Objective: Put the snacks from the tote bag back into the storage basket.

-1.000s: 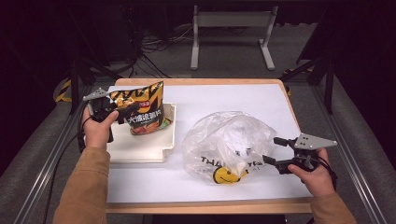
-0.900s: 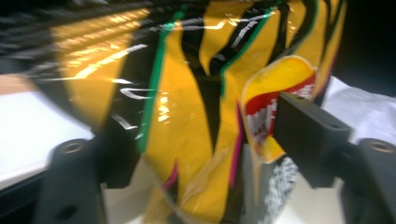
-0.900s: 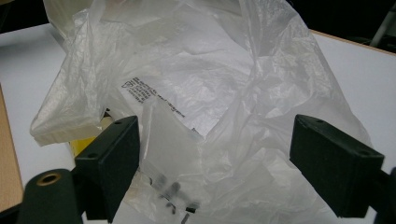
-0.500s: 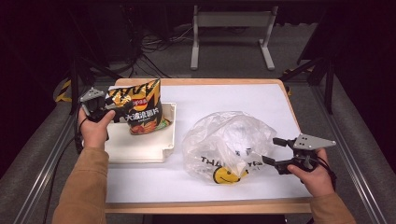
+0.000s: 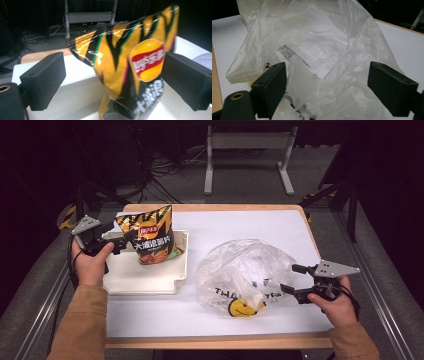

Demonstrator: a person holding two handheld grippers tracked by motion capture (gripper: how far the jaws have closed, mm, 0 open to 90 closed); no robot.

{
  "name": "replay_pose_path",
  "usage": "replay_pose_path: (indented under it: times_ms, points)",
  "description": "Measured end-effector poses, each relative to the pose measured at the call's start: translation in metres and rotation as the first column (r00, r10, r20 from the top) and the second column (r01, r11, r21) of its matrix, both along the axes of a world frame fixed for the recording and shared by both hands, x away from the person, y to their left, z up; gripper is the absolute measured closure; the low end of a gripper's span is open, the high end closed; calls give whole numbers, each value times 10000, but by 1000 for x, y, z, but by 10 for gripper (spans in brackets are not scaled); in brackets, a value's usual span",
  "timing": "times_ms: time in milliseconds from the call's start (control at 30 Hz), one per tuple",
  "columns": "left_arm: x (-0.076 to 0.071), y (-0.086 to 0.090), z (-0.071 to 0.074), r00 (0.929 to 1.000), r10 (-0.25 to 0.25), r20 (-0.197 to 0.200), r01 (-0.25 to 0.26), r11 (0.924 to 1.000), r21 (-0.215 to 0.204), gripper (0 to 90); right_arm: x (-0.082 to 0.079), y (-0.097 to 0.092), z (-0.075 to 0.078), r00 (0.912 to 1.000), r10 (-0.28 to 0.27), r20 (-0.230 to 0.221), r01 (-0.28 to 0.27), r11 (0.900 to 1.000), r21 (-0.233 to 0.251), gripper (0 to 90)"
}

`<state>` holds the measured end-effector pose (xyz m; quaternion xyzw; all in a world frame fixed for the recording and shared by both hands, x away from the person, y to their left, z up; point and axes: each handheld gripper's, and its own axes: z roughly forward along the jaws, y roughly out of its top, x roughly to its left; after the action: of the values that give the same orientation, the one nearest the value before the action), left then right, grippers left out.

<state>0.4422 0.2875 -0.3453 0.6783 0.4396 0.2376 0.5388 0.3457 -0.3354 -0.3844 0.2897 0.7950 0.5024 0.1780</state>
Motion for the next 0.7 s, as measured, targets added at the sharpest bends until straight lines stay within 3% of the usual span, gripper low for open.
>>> replay_pose_path:
  times_ms: [400, 500, 533, 700]
  points:
    - [-39, -5, 22, 9960, -665, 590, 655, 9977, 188, 65, 7, -2, 19, 9984, 146, 549, -160, 9995, 256, 162]
    - [-50, -10, 27, 9925, -1030, 658, 1008, 9943, 360, 65, 9, -1, 22, 9980, 230, 586, -248, 9992, 302, 163]
    - [-56, -13, 30, 9884, -1330, 727, 1300, 9905, 438, 67, 9, 0, 22, 9980, 246, 581, -265, 9992, 314, 163]
    - [-70, -20, 34, 9814, -1837, 551, 1819, 9826, 361, 69, 9, 1, 23, 9978, 291, 589, -311, 9990, 333, 162]
